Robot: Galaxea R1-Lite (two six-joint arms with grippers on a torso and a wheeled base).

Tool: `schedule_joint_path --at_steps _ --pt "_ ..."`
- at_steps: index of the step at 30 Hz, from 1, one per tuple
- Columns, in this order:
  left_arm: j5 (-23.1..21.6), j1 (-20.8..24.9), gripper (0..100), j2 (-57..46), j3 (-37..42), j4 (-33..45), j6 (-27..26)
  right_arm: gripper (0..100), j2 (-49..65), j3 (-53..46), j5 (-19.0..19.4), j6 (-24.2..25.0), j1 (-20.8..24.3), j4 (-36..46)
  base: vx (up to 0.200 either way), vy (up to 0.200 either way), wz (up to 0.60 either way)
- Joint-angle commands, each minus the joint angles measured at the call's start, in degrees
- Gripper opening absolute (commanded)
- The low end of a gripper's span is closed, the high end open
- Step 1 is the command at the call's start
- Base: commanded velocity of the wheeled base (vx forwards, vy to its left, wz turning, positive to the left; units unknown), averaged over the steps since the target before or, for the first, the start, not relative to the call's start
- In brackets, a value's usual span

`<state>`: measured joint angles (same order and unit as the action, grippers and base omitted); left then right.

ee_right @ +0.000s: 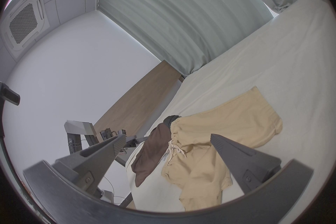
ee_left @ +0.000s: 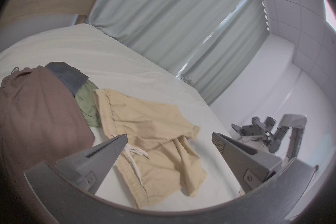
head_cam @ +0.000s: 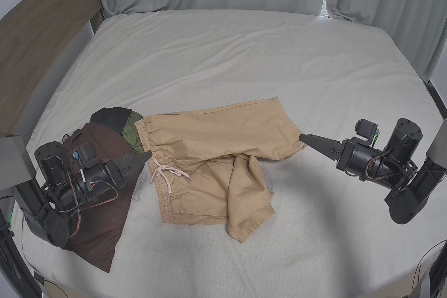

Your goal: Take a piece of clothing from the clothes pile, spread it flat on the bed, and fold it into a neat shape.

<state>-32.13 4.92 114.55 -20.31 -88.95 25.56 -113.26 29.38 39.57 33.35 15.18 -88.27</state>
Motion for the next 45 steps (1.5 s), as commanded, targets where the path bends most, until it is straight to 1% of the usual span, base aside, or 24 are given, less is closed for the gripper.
schedule_joint_path --at_steps 1,5,9,13,17,24,28,40,45 --pt "-2.1 0.3 100 -2.7 2.9 0.0 -2.2 100 0.5 -2.7 0.2 -0.3 1.7 0.0 0.0 0.0 0.0" --pt "-2.5 0.3 100 -3.1 4.8 0.1 -3.9 100 0.5 -4.5 0.7 0.0 1.9 0.1 0.0 0.0 0.0" --pt "-4.3 0.3 100 -2.7 6.2 0.0 -5.3 100 -0.4 -5.1 0.7 0.0 2.1 0.1 0.0 0.0 0.0" --pt "-4.9 0.2 100 -1.8 7.5 0.1 -8.6 100 -2.2 -5.3 0.2 0.1 2.3 0.1 0.0 0.0 0.0" --pt "-5.3 0.1 100 1.3 8.4 0.0 -11.4 100 -5.3 -5.6 0.2 0.1 2.7 0.0 0.0 0.0 0.0" --pt "-5.7 -0.1 100 3.5 9.0 0.1 -15.3 100 -7.1 -5.9 0.2 0.2 2.6 0.0 0.0 0.0 0.0" --pt "-5.7 0.2 100 3.5 9.1 0.1 -15.8 100 -7.5 -6.4 0.2 0.1 2.2 0.0 0.0 0.0 0.0" --pt "-5.7 0.3 100 3.8 9.1 0.1 -15.9 100 -15.8 -2.6 0.1 0.3 2.2 -0.2 0.0 0.0 0.0" --pt "-5.7 0.3 100 4.0 9.1 0.1 -15.9 100 -17.6 -1.0 -0.5 0.3 2.0 -0.1 0.0 0.0 0.0"
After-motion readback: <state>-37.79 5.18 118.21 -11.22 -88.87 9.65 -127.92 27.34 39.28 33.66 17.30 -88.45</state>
